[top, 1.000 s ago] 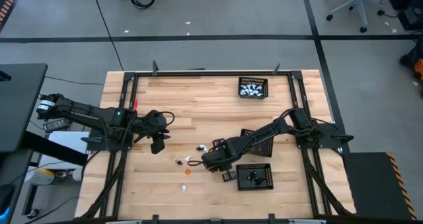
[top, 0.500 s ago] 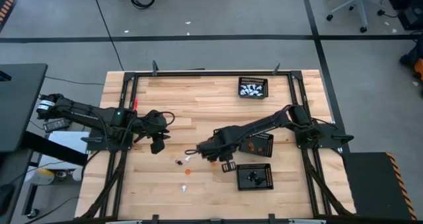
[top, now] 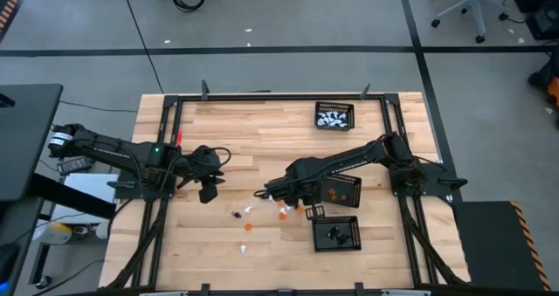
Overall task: Sort Halloween decoration
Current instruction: Put the orange pumpkin toy into the center black bin
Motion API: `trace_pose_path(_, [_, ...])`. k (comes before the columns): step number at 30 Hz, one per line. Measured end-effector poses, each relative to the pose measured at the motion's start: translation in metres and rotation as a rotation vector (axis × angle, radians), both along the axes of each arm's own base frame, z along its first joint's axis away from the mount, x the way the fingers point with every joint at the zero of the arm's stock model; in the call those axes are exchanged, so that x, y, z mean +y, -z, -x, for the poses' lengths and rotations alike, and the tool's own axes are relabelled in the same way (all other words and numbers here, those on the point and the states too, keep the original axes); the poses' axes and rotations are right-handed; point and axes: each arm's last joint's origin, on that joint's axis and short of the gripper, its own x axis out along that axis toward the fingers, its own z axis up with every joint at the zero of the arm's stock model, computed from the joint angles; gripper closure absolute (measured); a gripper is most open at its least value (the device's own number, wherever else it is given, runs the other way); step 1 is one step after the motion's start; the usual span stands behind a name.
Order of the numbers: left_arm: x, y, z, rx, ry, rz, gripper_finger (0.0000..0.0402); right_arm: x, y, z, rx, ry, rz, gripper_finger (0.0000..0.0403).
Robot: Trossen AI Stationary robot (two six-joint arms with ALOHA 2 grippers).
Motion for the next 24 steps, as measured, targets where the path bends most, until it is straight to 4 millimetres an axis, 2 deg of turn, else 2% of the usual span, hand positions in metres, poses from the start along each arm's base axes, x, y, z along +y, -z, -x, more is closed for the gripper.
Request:
trace_pose_path(3, [0.000, 0.000, 0.000, 0.000, -0.001, 0.000, 0.0278, -0.006, -0.004, 0.005, 0.034, 0.010, 0.018, 0.0300])
trace_pose_path(6, [0.000, 0.000, 0.000, -0.001, -0.006, 0.005, 0.0278, -0.014, 0.000, 0.009, 0.085, 0.014, 0.038, 0.0300])
trace_pose_path(13, [0.000, 0.000, 0.000, 0.003, -0.034, 0.027, 0.0278, -0.025, 0.038, 0.027, 0.247, 0.037, 0.012, 0.0300])
trace_pose_path(17, [0.000, 0.000, 0.000, 0.003, -0.051, 0.039, 0.0278, -0.027, 0.056, 0.038, 0.193, 0.039, 0.001, 0.0300])
trace_pose_path(24, [0.000, 0.000, 0.000, 0.000, -0.080, 0.049, 0.0278, -0.037, 0.073, 0.066, 0.168, 0.099, 0.004, 0.0299])
